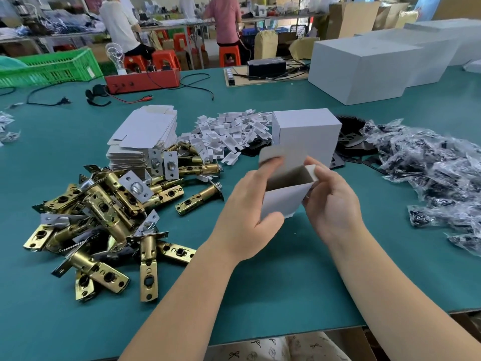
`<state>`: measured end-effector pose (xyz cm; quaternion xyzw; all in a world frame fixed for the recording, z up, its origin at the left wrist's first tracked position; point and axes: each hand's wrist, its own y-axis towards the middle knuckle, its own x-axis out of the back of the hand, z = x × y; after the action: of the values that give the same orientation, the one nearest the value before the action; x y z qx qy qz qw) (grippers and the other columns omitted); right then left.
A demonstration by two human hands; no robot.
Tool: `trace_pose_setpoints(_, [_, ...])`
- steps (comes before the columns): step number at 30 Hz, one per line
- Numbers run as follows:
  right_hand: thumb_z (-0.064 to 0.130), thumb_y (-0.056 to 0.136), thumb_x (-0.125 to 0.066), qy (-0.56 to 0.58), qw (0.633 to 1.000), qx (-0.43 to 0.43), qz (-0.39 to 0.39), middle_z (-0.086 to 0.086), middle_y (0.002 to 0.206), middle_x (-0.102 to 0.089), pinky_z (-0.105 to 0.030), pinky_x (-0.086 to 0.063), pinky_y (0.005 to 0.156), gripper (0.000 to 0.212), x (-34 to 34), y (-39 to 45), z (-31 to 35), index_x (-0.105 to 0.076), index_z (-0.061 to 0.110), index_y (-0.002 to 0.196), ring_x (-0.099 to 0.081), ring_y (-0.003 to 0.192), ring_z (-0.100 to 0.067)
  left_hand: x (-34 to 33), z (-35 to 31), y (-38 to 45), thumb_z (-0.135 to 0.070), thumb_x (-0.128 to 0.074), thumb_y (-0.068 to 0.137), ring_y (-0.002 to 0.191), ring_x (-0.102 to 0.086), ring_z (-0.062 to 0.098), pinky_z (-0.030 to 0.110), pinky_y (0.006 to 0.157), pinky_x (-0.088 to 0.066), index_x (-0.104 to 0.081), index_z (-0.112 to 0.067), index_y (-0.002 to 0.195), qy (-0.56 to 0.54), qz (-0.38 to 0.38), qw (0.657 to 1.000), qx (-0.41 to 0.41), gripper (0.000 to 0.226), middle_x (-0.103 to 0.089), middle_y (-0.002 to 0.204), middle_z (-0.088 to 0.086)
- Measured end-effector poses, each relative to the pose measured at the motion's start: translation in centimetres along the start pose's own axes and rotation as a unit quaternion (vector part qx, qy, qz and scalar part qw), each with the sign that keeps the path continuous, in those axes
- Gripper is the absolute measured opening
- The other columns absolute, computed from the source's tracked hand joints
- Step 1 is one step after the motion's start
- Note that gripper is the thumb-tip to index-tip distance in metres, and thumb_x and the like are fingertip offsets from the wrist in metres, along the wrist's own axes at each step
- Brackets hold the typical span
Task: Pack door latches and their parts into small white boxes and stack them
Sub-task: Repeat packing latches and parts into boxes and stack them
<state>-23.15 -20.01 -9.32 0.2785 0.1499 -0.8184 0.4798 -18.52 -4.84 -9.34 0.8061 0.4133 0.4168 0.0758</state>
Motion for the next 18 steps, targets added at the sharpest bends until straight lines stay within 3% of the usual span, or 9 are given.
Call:
trace_pose_setpoints(4, [0.009, 0.096, -0.044, -0.072, 0.994, 0.045, 0.066, 0.003, 0.092, -0.07, -0.024, -0.05, 0.077, 0.032, 0.8, 0.3, 0.0, -0.057, 0.031, 0.115, -0.065, 0.084, -0.012, -0.4, 0.3, 0.2, -0.027, -0.055, 0.084, 0.122, -0.037, 0.009, 0.0, 0.096, -0.021, -0.005, -0.052, 0.146, -0.006, -0.019, 1.0, 0.022, 0.084, -0.038, 0.133, -0.007])
trace_pose_setpoints(8, [0.021, 0.095, -0.046, -0.198, 0.968, 0.137, 0.076, 0.012, 0.098, -0.069, -0.022, -0.049, 0.084, 0.033, 0.3, -0.3, -0.2, -0.067, 0.044, 0.107, -0.061, 0.095, -0.008, -0.3, 0.5, 0.4, -0.029, -0.057, 0.085, 0.11, -0.04, -0.017, -0.002, 0.088, -0.027, -0.004, -0.056, 0.145, -0.017, -0.041, 0.998, 0.052, 0.085, -0.045, 0.127, -0.019])
trace_pose_setpoints(12, [0.033, 0.09, -0.046, -0.254, 0.951, 0.153, 0.087, 0.012, 0.126, -0.06, -0.02, -0.041, 0.099, 0.03, -0.3, -1.1, -0.7, -0.062, 0.045, 0.112, -0.053, 0.119, -0.004, 0.0, 0.7, 0.6, -0.033, -0.06, 0.08, 0.099, -0.05, -0.008, 0.004, 0.081, -0.039, -0.016, -0.044, 0.15, -0.035, -0.057, 0.993, 0.094, 0.083, -0.048, 0.114, -0.031])
trace_pose_setpoints(15, [0.034, 0.085, -0.053, -0.339, 0.921, 0.16, 0.105, 0.007, 0.126, -0.058, -0.009, -0.039, 0.087, 0.044, -0.3, -1.7, -0.8, -0.043, 0.059, 0.12, -0.054, 0.112, -0.002, 0.3, 0.6, 0.7, -0.037, -0.063, 0.075, 0.093, -0.053, -0.001, 0.009, 0.078, -0.043, -0.032, -0.034, 0.148, -0.029, -0.073, 0.991, 0.105, 0.079, -0.057, 0.105, -0.021])
trace_pose_setpoints(18, [0.034, 0.083, -0.056, -0.386, 0.9, 0.178, 0.093, 0.002, 0.121, -0.063, -0.006, -0.039, 0.082, 0.044, -0.4, -2.0, -1.0, -0.041, 0.06, 0.117, -0.057, 0.105, -0.002, 0.6, 0.5, 0.8, -0.04, -0.065, 0.073, 0.091, -0.053, -0.007, 0.005, 0.073, -0.042, -0.046, -0.028, 0.137, -0.017, -0.08, 0.991, 0.108, 0.068, -0.055, 0.097, -0.027])
